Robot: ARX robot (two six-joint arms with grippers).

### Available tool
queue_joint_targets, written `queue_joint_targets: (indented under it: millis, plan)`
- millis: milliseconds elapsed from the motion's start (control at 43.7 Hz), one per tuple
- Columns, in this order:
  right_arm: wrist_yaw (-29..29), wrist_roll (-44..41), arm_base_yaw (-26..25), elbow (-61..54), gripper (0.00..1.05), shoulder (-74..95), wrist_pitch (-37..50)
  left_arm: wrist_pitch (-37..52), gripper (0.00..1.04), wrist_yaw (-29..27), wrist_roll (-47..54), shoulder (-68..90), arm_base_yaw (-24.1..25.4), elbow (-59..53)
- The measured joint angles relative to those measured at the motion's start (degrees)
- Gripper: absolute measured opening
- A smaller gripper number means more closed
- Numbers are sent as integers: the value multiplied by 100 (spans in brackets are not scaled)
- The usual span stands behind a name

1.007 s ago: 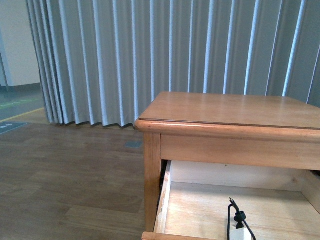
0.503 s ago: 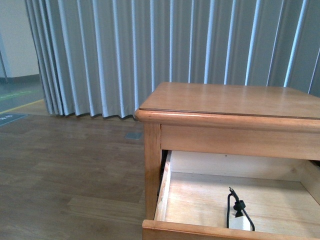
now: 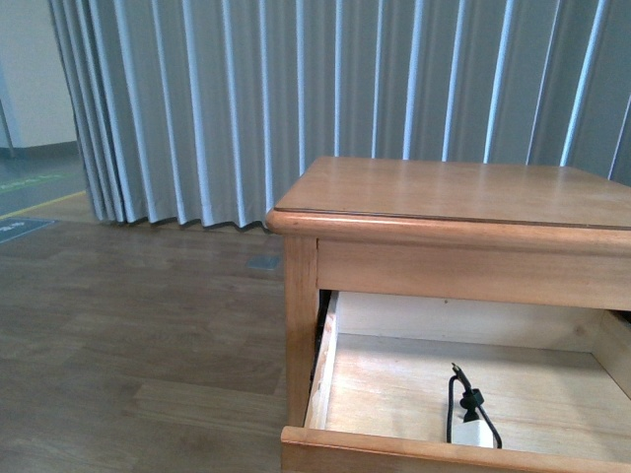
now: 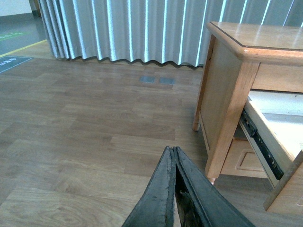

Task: Put charger into drawer

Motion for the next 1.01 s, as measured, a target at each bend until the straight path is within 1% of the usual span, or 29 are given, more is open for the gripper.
queue_joint_targets:
  millis: [137,183,206,252,275,297,366,480,595,641,664,709,847,1007]
  plan:
    - [0,0,0,0,96,0,0,0,4,0,0,-2,-2,0]
    - [0,0,0,0,96,0,0,0,8,0,-2,-2,0,0]
    - [157,-127,52,-20,96,9,68,0,14,0,0,-2,0,0]
    - [935,-772,214,-101,96,81,413,0,24,0,0,-2,0,0]
    - [1167,-1104,236,-92,96,142,407,0,30,-2,0,-2,0,0]
    - [1255,-1373,201,-81,96,247,343,0,35,0,0,-2,0,0]
    - [1178,-1655,92,-39,96,557,155,0,46,0,0,-2,0,0]
    - [918,-1775,-39,98,96,1285,-55,0,64,0,0,-2,0,0]
    - [640,-1714,-85,321,96,2321,-234,0,87,0,0,-2,-2,0]
    - [535,-1683,-52,387,96,2802,-149,0,98,0,0,-2,0,0]
    - [459,-1639,-28,428,96,3038,-90,0,100,-2,4,-2,0,0]
    - [367,-1582,33,520,96,3414,31,0,98,0,4,-2,0,0]
    - [105,-1287,343,887,96,4524,334,0,99,-2,7,-2,0,0]
    - [-68,-876,804,1414,96,5914,1003,0,99,0,7,-2,0,0]
